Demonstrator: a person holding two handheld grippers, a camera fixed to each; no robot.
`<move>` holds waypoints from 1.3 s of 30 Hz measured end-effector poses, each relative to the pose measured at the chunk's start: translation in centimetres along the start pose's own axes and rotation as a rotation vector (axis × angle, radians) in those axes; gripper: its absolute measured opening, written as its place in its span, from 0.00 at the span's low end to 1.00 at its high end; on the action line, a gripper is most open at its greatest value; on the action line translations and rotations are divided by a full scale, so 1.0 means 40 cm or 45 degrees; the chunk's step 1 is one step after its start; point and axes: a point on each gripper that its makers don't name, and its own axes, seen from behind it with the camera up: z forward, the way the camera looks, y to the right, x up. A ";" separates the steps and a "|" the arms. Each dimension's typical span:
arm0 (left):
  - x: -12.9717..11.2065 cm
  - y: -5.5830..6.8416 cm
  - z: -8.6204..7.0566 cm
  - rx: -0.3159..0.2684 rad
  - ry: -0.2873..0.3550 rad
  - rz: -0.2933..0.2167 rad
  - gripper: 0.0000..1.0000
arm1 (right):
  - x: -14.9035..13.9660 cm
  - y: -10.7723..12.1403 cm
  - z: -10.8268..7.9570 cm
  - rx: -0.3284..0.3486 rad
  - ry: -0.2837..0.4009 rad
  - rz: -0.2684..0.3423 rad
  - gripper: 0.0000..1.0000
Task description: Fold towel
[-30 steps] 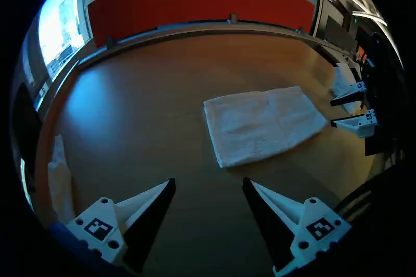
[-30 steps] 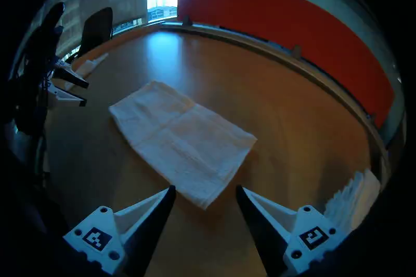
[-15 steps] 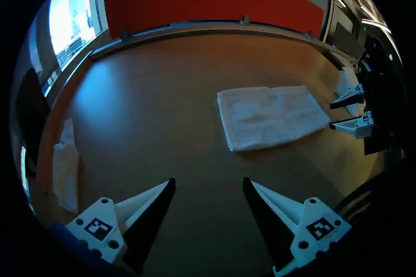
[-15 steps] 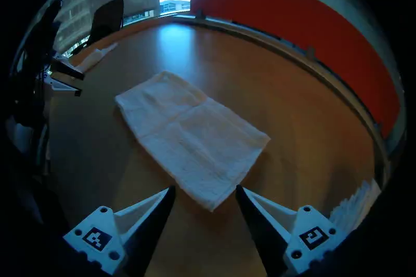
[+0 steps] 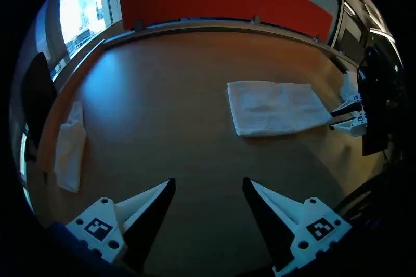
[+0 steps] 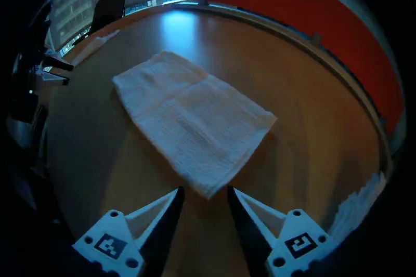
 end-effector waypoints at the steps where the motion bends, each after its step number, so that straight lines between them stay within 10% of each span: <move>1: -0.002 -0.001 -0.002 0.001 0.000 -0.004 0.96 | -0.001 0.000 0.000 0.003 -0.001 0.001 0.55; 14: -0.014 -0.004 -0.019 0.013 0.006 -0.021 0.96 | -0.004 0.010 0.000 0.017 -0.018 -0.021 0.04; 39: -0.005 -0.002 -0.051 0.007 0.042 -0.054 0.96 | 0.222 0.051 -0.124 -0.096 0.175 -0.177 0.03</move>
